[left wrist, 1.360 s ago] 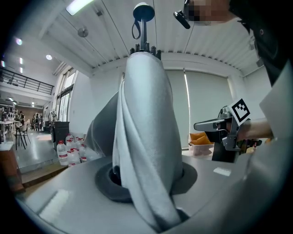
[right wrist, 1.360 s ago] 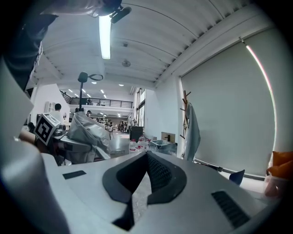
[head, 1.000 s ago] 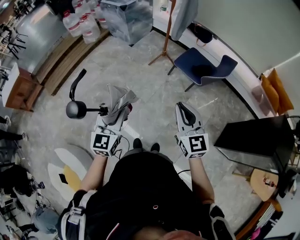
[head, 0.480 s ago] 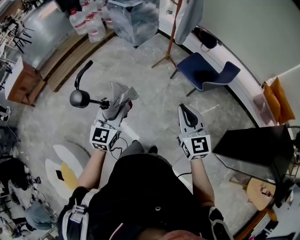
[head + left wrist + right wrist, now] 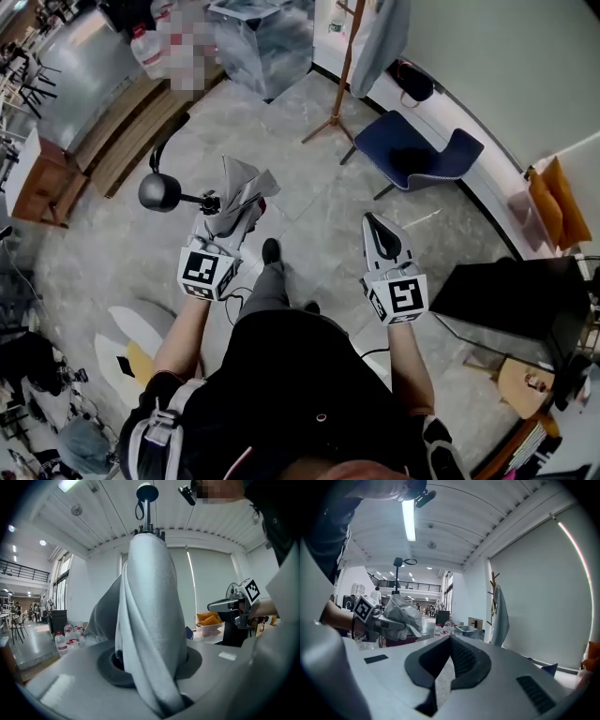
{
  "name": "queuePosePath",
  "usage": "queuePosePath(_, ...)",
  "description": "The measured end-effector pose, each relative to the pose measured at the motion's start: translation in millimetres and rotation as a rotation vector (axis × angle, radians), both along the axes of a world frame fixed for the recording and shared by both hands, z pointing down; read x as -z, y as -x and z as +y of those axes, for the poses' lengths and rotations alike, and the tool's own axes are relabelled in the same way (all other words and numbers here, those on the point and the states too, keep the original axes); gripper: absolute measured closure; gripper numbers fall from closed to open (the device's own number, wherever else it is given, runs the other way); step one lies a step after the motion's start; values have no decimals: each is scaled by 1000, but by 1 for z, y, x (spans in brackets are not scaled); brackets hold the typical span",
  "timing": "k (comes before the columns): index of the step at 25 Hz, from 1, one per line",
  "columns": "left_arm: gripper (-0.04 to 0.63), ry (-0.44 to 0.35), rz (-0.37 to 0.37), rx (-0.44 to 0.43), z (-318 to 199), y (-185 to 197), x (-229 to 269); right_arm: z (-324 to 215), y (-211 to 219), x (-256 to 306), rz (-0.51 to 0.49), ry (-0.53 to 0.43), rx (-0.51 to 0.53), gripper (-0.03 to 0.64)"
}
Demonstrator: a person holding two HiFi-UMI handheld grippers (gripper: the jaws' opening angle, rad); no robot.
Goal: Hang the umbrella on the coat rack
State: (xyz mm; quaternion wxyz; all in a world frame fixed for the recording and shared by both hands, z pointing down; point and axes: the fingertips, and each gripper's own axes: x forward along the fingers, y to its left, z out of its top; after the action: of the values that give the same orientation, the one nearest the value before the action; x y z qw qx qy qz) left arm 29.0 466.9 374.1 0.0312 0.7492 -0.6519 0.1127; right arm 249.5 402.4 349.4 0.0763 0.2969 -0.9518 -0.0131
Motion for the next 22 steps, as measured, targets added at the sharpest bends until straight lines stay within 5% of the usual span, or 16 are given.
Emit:
queuePosePath(14,462,12,-10,-210,-149,131,0,-120,131,10,16,-9,-137,617)
queuePosePath(22,462,40,-26,-267,-240,169,-11,-167,166,1,31,22,-165,617)
